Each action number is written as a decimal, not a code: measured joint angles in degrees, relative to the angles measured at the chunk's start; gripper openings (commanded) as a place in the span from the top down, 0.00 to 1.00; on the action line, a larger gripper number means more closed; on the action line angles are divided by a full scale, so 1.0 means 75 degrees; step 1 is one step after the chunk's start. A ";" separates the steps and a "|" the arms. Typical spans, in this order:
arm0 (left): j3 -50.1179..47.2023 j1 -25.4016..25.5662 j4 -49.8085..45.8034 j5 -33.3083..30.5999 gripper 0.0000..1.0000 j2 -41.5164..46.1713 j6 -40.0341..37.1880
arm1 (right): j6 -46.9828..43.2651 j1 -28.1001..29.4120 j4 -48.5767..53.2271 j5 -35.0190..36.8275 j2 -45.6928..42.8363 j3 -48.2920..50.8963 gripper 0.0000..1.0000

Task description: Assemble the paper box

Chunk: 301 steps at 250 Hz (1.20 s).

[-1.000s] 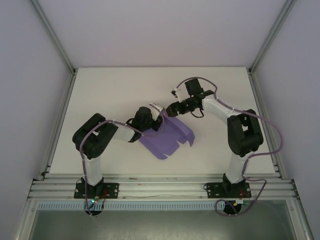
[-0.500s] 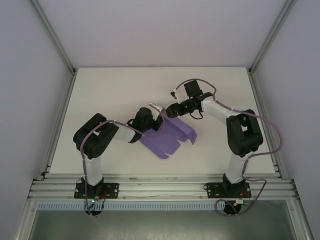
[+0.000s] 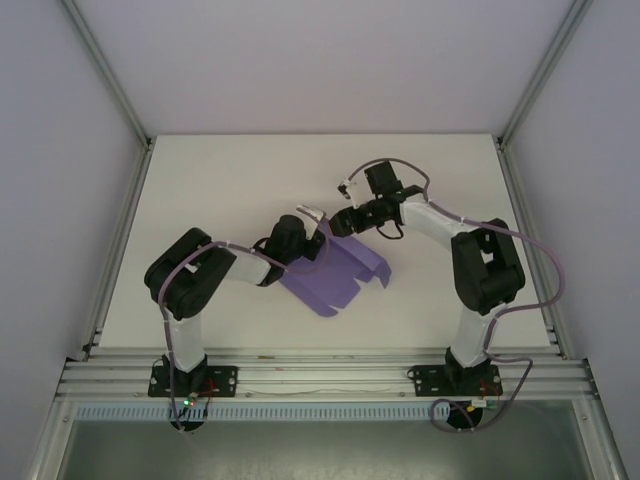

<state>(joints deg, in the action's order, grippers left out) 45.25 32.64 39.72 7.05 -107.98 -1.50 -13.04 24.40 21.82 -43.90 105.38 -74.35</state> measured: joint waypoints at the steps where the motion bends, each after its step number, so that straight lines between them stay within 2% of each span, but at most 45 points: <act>1: 0.0003 0.0000 -0.0003 0.0000 0.71 0.0000 0.0003 | 0.0000 0.0000 0.0000 0.0000 0.0000 0.0000 0.44; 23: 0.0023 0.0000 -0.0003 0.0023 0.77 -0.0003 0.0032 | 0.0000 0.0000 -0.0006 0.0000 0.0000 0.0000 0.43; 28: 0.0032 0.0000 -0.0006 0.0041 0.82 -0.0006 0.0038 | 0.0003 -0.0003 -0.0012 0.0000 0.0000 0.0000 0.43; 38: 0.0050 0.0003 -0.0009 0.0114 1.00 -0.0009 0.0061 | 0.0012 -0.0003 -0.0044 0.0015 0.0000 0.0000 0.43; 88: 0.0087 0.0012 -0.0020 0.0087 1.00 -0.0017 0.0227 | 0.0137 -0.0009 -0.0259 0.0265 -0.0026 0.0090 0.30; 132: 0.0128 0.0026 -0.0271 -0.0673 1.00 0.0096 0.0475 | 0.0469 -0.0035 -0.0507 0.0968 -0.0781 0.0714 0.19; 161: 0.0137 -0.0114 -0.0720 -0.1239 1.00 0.0554 0.0871 | 0.0924 -0.0166 -0.0755 0.1830 -0.1862 0.1352 0.00; 196: 0.0195 -0.0300 -0.1303 -0.1684 1.00 0.1250 0.1413 | 0.1177 -0.0245 -0.1376 0.2932 -0.3346 0.1915 0.00; 226: 0.0350 -0.0361 -0.1886 -0.1967 1.00 0.1568 0.1816 | 0.1198 -0.0245 -0.1632 0.3520 -0.4068 0.2043 0.00; 259: 0.0356 -0.0358 -0.2328 -0.2037 1.00 0.1731 0.2127 | 0.1195 -0.0245 -0.1719 0.3882 -0.4045 0.2046 0.00; 301: 0.0379 -0.0358 -0.2824 -0.2151 1.00 0.1754 0.2465 | 0.1227 -0.0245 -0.1862 0.3858 -0.3491 0.2139 0.00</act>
<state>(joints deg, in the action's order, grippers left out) 48.10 29.95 18.55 -9.08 -94.83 16.99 -3.84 22.57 7.86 -14.96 79.20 -58.30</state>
